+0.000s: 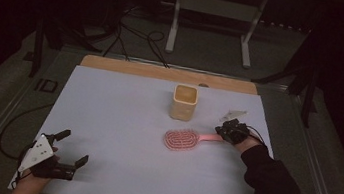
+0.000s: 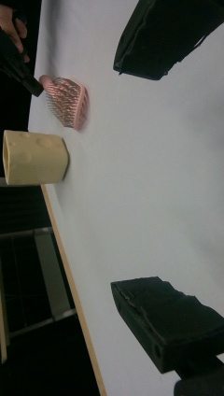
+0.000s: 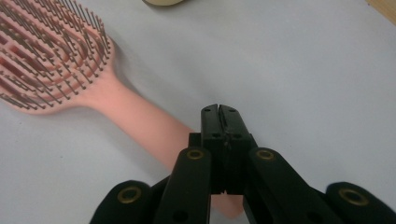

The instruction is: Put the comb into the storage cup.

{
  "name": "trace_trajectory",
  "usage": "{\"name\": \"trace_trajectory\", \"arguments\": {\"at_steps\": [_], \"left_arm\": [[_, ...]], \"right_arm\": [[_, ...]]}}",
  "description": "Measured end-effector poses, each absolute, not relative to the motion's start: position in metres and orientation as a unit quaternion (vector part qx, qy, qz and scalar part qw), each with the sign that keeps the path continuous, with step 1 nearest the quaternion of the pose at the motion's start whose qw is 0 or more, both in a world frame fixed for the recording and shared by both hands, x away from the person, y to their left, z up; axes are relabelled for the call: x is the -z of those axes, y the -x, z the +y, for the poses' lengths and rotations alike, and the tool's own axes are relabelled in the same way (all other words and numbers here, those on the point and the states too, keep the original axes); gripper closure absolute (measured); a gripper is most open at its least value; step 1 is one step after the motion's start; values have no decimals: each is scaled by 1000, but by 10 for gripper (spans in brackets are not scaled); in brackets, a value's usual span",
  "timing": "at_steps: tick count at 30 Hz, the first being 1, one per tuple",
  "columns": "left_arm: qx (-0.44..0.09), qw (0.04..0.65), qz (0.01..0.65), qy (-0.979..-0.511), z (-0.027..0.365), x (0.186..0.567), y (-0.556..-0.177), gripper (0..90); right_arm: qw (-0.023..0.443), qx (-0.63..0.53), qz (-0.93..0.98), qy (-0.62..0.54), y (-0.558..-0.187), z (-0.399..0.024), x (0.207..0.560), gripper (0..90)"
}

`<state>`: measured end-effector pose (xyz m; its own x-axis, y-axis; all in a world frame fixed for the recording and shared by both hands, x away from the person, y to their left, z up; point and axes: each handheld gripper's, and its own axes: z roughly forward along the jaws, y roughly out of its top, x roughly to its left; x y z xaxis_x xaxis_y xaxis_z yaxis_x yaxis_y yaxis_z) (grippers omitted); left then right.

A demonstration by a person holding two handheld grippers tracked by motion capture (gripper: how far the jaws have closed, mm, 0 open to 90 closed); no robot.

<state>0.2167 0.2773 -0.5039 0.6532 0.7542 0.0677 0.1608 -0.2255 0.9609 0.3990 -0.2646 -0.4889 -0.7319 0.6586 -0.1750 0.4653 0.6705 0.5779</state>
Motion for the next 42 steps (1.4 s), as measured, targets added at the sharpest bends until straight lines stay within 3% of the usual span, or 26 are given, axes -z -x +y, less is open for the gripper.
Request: {"name": "trace_trajectory", "arguments": {"at_steps": [24,27,42], "left_arm": [[-275,539,315,-731,278,504,-216,0],[-277,539,313,-731,279,503,-215,0],[-279,537,314,-731,278,503,-215,0]], "right_arm": [[172,-243,899,-320,-409,-258,494,900],[166,-212,916,-299,-404,-253,507,900],[156,-238,913,-291,-366,-259,502,900]]}}
